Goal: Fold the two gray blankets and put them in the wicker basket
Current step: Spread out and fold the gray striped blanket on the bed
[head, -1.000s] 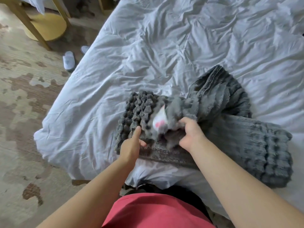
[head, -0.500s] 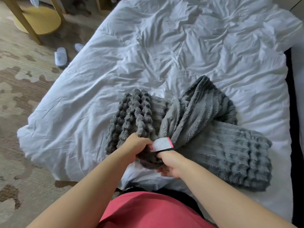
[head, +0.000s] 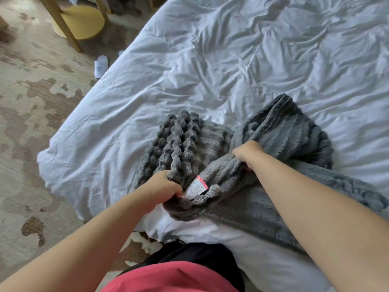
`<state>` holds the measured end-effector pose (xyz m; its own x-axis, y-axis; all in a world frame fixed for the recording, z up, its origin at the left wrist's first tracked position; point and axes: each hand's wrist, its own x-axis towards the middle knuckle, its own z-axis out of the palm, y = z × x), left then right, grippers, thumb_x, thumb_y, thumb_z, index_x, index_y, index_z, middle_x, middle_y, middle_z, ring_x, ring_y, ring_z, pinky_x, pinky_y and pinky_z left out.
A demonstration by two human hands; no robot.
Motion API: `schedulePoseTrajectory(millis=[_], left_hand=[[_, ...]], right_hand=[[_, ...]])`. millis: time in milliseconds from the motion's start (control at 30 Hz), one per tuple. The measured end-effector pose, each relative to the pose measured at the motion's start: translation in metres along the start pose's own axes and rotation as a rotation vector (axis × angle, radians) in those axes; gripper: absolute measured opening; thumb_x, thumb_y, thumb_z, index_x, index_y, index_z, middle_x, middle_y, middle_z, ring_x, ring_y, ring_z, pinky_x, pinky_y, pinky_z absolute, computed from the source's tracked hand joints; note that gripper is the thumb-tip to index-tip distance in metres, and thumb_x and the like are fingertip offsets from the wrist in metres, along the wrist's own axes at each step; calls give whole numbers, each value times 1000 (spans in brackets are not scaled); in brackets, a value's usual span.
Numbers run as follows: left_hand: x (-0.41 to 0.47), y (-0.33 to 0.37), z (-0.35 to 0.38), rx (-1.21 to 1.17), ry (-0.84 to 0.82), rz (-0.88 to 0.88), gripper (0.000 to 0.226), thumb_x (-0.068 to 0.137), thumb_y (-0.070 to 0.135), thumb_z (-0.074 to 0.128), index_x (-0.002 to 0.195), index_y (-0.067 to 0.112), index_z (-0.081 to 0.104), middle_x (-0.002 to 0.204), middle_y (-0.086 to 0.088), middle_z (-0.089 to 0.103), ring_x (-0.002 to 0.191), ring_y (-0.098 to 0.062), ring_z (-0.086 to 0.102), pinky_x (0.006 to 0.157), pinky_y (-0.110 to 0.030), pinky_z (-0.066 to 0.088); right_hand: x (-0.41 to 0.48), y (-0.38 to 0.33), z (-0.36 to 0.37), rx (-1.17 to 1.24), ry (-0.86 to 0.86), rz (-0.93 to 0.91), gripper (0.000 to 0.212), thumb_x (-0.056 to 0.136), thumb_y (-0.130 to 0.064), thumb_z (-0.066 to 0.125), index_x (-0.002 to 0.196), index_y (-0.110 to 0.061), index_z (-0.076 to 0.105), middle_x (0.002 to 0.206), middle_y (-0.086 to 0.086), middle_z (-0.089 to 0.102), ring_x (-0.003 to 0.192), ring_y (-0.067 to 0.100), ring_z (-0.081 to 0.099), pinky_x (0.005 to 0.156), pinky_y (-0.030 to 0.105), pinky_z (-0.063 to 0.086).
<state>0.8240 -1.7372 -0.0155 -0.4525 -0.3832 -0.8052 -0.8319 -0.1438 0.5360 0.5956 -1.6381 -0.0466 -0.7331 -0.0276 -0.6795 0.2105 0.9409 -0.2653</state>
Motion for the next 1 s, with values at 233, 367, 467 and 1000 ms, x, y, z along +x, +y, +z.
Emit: schedulePoseTrajectory(millis=[233, 367, 467, 1000], left_hand=[[6, 45, -40, -616, 257, -17, 13, 63, -2, 38, 58, 10, 42, 35, -2, 39, 29, -18, 40, 44, -24, 40], [10, 34, -52, -370, 203, -114, 18, 64, -3, 40, 53, 11, 36, 35, -4, 32, 26, -19, 35, 38, -18, 35], [10, -1, -51, -42, 69, -266, 12, 69, 2, 52, 58, 6, 49, 42, -8, 46, 36, -22, 46, 43, -19, 38], [-19, 11, 55, 1100, -132, 318, 46, 92, 29, 47, 138, 25, 43, 134, -1, 51, 106, -23, 57, 76, -29, 47]], right_hand=[[-67, 49, -71, 1403, -66, -153, 31, 48, -3, 49, 79, -6, 54, 82, 11, 45, 74, 28, 53, 68, 35, 50], [-111, 126, 6, 1124, -229, 488, 16, 75, 9, 32, 76, 1, 46, 74, 16, 50, 67, 32, 56, 43, 33, 54], [-125, 165, 38, 830, -500, 671, 14, 87, 0, 41, 75, 4, 50, 75, 19, 54, 71, 32, 58, 57, 36, 51], [-20, 96, -35, -201, 31, -29, 54, 86, -29, 64, 129, -7, 40, 104, 11, 55, 71, 23, 57, 48, 24, 36]])
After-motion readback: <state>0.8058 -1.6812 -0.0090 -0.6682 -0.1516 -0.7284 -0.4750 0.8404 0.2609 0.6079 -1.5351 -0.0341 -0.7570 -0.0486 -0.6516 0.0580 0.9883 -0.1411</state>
